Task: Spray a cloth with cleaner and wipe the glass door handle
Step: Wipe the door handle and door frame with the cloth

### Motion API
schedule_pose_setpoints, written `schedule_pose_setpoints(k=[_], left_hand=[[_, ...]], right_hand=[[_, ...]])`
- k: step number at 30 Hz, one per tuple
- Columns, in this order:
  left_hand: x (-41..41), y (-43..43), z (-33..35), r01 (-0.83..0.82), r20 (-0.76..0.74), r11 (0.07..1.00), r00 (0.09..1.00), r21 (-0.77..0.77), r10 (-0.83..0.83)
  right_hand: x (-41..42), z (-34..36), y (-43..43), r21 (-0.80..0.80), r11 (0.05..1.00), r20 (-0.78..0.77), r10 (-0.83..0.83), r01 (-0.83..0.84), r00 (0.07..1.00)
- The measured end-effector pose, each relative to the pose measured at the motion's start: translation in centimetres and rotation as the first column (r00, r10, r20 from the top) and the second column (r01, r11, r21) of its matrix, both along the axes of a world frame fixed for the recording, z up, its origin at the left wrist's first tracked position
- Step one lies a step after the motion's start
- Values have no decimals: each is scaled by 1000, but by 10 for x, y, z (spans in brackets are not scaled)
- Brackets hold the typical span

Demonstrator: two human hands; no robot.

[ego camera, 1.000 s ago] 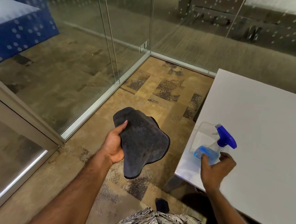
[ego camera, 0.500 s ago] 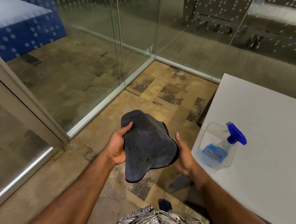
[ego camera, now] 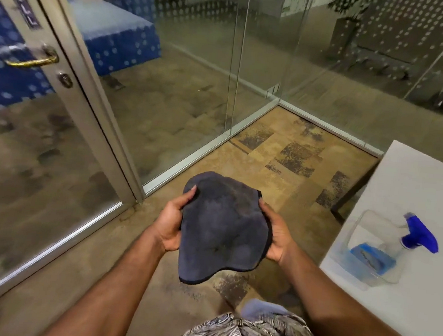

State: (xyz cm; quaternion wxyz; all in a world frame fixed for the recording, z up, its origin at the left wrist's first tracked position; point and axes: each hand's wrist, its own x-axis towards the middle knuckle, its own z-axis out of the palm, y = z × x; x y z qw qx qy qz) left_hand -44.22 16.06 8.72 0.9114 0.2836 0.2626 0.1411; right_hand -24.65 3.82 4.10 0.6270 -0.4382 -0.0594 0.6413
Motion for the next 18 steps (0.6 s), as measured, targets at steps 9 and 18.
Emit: schedule_pose_setpoints(k=[9,18], left_hand=[[-64,43,8,-165,-98,985,981,52,169],[-90,112,0,-348,-325,801,779,487,536]], right_hand=[[-59,13,68,-16,975,1,223,-223,975],[-93,9,154,124,951,-140,299,-283,944]])
